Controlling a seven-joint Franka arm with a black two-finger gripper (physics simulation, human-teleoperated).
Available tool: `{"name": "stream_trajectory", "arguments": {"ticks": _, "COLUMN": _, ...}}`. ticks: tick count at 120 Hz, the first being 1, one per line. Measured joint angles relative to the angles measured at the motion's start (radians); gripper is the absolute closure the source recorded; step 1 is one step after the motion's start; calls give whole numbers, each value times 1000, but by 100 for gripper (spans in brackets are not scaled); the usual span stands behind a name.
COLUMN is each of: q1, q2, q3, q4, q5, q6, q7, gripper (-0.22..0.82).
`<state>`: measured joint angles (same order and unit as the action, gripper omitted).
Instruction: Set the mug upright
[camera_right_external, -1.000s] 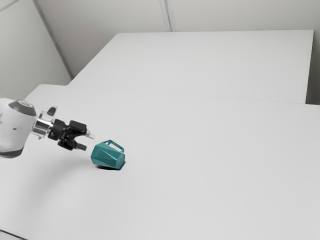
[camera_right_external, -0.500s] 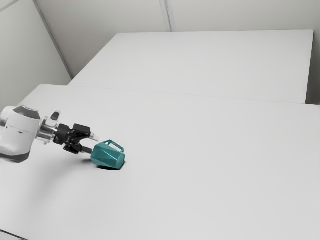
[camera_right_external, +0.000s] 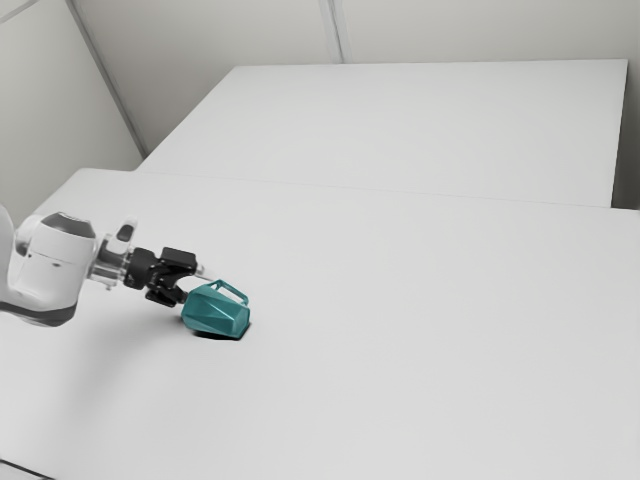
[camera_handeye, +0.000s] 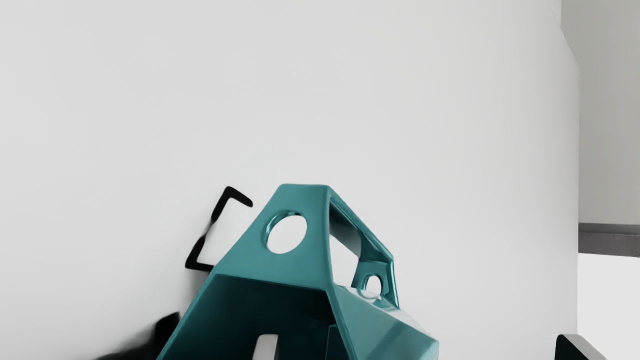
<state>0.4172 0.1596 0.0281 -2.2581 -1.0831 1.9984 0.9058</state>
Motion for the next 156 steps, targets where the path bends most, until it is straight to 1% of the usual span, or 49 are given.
{"name": "stream_trajectory", "arguments": {"ticks": 12, "q1": 1, "q2": 4, "q3": -10, "q4": 0, "q5": -5, "q6": 0, "q7": -7, "gripper": 0}}
{"name": "stream_trajectory", "arguments": {"ticks": 26, "q1": 1, "q2": 7, "q3": -14, "q4": 0, "q5": -11, "q6": -1, "q7": -15, "gripper": 7}}
{"name": "stream_trajectory", "arguments": {"ticks": 65, "q1": 1, "q2": 7, "q3": -14, "q4": -6, "q5": -15, "q6": 0, "q7": -34, "gripper": 53}}
{"name": "stream_trajectory", "arguments": {"ticks": 78, "q1": 0, "q2": 7, "q3": -15, "q4": -6, "q5": -15, "q6": 0, "q7": -39, "gripper": 64}}
{"name": "stream_trajectory", "arguments": {"ticks": 93, "q1": 2, "q2": 7, "q3": -33, "q4": -2, "q5": -12, "q6": 4, "q7": -46, "gripper": 71}}
{"name": "stream_trajectory", "arguments": {"ticks": 101, "q1": -1, "q2": 6, "q3": -47, "q4": 7, "q5": -8, "q6": 8, "q7": -51, "gripper": 71}}
{"name": "stream_trajectory", "arguments": {"ticks": 120, "q1": 0, "q2": 2, "q3": -89, "q4": 53, "q5": 14, "q6": 13, "q7": -66, "gripper": 75}}
{"name": "stream_trajectory", "arguments": {"ticks": 143, "q1": -2, "q2": -6, "q3": -154, "q4": 150, "q5": 162, "q6": 14, "q7": -122, "gripper": 78}}
{"name": "stream_trajectory", "arguments": {"ticks": 156, "q1": -2, "q2": -25, "q3": -186, "q4": 201, "q5": 300, "q6": 9, "q7": -174, "gripper": 78}}
